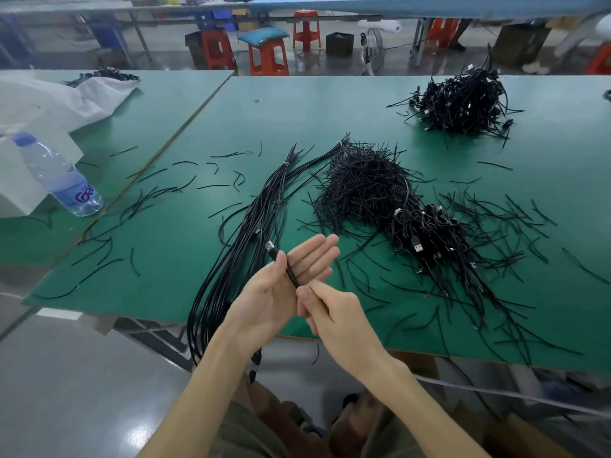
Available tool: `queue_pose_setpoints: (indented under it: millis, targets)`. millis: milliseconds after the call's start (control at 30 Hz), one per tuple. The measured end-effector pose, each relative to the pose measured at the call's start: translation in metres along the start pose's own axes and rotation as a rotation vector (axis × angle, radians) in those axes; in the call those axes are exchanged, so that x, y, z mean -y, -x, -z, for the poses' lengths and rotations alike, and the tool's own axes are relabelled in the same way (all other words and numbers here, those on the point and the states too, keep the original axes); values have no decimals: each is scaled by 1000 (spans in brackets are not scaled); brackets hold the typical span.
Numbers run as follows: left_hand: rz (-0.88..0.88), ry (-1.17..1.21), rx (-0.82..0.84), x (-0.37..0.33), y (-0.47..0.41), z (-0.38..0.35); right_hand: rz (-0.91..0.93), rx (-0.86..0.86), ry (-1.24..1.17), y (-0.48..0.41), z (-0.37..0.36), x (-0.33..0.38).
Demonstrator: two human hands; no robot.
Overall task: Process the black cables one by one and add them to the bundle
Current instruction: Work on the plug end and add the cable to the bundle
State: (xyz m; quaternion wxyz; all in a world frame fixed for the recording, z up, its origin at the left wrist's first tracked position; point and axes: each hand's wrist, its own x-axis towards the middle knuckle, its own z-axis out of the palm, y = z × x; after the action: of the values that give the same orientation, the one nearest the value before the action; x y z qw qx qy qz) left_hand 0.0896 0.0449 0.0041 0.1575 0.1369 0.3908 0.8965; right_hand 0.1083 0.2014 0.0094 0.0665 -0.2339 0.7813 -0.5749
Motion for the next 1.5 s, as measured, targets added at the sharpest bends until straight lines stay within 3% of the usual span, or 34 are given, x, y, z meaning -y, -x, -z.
queue_pose_setpoints:
  millis: [100,200,300,400,467,533,600,767,933,1033,1233,1300,1433,1500]
  targets:
    - [-31,202,-134,-11,4,2,-67,60,41,0,4,-17]
    - [2,176,-100,-28,12,4,-104,109,183,-5,22,-32]
    - [171,-373,36,-41,22,0,-127,129,358,-20,45,-37]
    - [419,-957,190,-31,21,-6,-108,31,471,-36,55,-32]
    - [455,-1172,118,-18,14,-11,-65,-26,420,-41,50,-25]
    - [416,-1218,14,-8,7,-17,-34,-68,315,-40,41,-16]
    - [328,-1073,-54,-6,4,-19,-9,-113,215,-35,34,-7]
    - [90,-394,-92,-7,3,-17,85,-108,87,-19,20,2]
    - [-95,136,-293,-22,-4,-14,104,12,295,-15,22,-12]
    - [-77,221,-271,-32,4,-11,77,30,506,-23,37,-18]
    - [142,-597,-106,-24,11,-20,42,-9,610,-38,57,-15]
    - [209,-766,-82,-19,9,-22,-15,-66,504,-39,55,-12]
    - [317,-1411,-121,3,-1,-18,-94,-157,194,-36,48,-3]
    - [201,-1388,-158,11,0,-22,-113,-153,102,-34,43,2]
